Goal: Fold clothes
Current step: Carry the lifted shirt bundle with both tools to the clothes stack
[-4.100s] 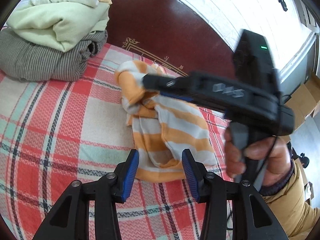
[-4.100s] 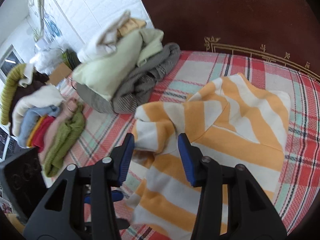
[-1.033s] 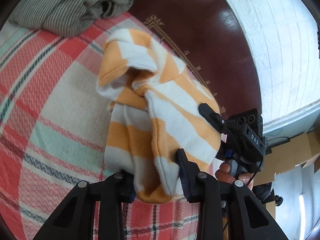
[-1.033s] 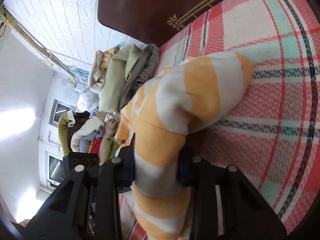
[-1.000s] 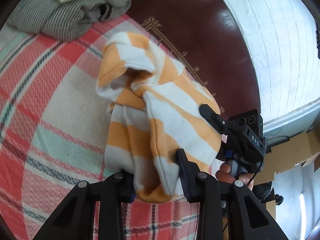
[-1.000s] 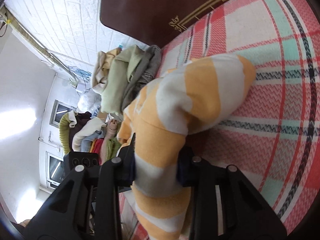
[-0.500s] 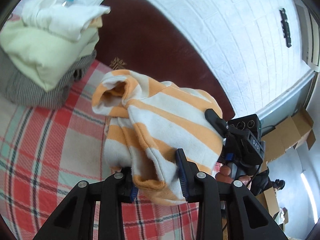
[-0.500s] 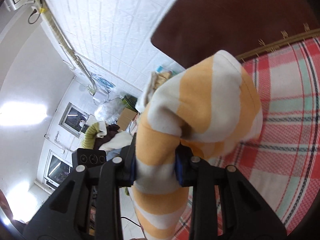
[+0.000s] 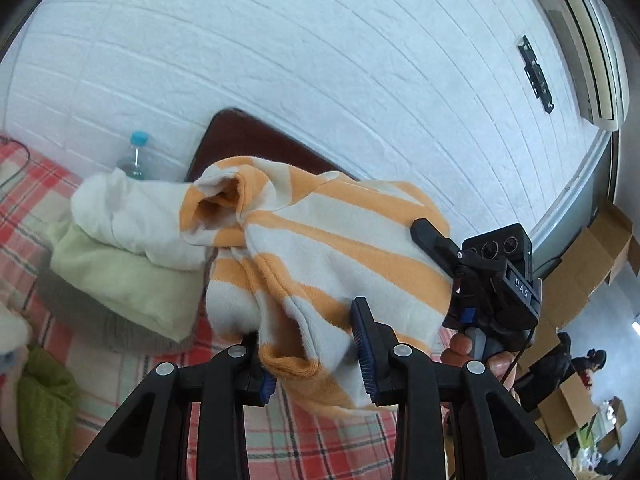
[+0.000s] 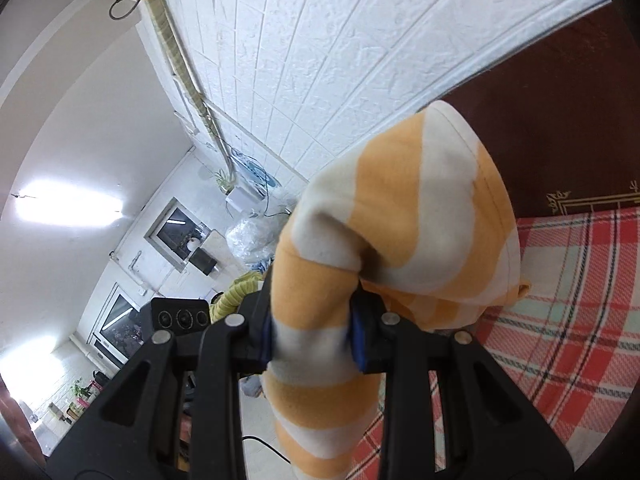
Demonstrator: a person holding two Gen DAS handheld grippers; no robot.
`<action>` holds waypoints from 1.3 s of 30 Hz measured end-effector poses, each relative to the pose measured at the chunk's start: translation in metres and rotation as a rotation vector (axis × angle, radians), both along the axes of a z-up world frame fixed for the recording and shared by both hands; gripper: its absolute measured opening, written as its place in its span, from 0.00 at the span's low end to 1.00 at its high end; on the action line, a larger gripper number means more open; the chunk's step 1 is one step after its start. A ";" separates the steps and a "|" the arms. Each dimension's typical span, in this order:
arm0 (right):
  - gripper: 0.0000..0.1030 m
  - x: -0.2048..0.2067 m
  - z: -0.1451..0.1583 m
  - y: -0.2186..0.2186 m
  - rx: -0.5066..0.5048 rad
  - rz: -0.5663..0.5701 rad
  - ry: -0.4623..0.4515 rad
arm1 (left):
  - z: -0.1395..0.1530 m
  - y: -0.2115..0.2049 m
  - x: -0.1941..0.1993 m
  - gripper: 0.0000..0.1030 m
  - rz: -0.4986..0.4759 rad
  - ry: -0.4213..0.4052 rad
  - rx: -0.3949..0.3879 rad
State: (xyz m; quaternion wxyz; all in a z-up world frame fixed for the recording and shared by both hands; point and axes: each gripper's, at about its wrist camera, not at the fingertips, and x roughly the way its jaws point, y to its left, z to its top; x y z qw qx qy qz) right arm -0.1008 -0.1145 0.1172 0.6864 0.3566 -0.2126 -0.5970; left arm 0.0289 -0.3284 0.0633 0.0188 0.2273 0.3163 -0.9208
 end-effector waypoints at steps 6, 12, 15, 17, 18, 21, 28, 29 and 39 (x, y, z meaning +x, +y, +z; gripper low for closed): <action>0.32 -0.003 0.012 -0.047 -0.014 0.030 0.016 | 0.028 -0.035 0.012 0.31 0.083 0.013 -0.059; 0.32 -0.017 0.012 -0.090 -0.033 0.056 0.001 | 0.032 -0.068 0.004 0.31 0.136 -0.014 -0.102; 0.32 -0.022 0.010 -0.112 -0.037 0.064 -0.007 | 0.035 -0.084 -0.003 0.31 0.159 -0.019 -0.120; 0.32 -0.026 0.011 -0.123 -0.043 0.067 -0.016 | 0.040 -0.095 -0.007 0.31 0.179 -0.011 -0.122; 0.32 -0.026 0.013 -0.129 -0.050 0.066 -0.011 | 0.043 -0.101 -0.009 0.31 0.188 -0.005 -0.123; 0.32 -0.031 0.019 -0.144 -0.062 0.062 0.002 | 0.049 -0.116 -0.014 0.31 0.216 0.024 -0.124; 0.31 -0.038 0.035 -0.157 -0.172 0.042 0.090 | 0.060 -0.137 -0.028 0.31 0.288 0.119 -0.194; 0.31 -0.039 0.030 -0.160 -0.165 0.050 0.091 | 0.055 -0.140 -0.029 0.31 0.298 0.114 -0.205; 0.31 -0.052 -0.078 -0.175 0.121 0.065 -0.025 | -0.059 -0.158 -0.034 0.31 0.282 -0.091 -0.012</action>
